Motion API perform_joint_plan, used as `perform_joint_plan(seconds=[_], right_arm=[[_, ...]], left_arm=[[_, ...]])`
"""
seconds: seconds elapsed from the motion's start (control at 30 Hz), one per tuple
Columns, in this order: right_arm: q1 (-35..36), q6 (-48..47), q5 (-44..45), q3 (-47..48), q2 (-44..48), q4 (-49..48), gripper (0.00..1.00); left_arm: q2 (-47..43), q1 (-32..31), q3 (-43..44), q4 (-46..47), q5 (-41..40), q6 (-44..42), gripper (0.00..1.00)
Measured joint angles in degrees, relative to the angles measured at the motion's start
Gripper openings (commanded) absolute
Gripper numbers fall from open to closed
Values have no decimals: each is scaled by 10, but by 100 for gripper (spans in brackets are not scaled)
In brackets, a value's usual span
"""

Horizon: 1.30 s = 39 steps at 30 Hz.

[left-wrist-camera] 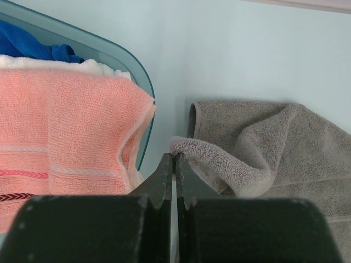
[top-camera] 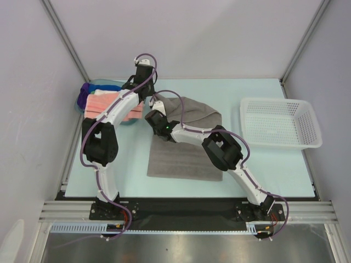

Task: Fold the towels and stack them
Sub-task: Fold the towel

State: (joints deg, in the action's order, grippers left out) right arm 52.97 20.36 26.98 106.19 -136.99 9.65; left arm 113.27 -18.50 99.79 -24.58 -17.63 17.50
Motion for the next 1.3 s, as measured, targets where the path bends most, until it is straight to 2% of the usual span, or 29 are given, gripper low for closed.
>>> perform_joint_plan(seconds=[0.43,0.67,0.87,1.3], right_arm=[[1,-15,10,0,-3,-2,36],[-5,-16,11,0,-4,-9,13],[-8,-16,14,-11,-3,-32,1],[-45,-9,17,-142,105,-109,0]], left_arm=[[2,0,0,0,0,0,0],[6,1,0,0,0,0,0],[8,2,1,1,0,0,0],[25,4,56,24,0,0,0]])
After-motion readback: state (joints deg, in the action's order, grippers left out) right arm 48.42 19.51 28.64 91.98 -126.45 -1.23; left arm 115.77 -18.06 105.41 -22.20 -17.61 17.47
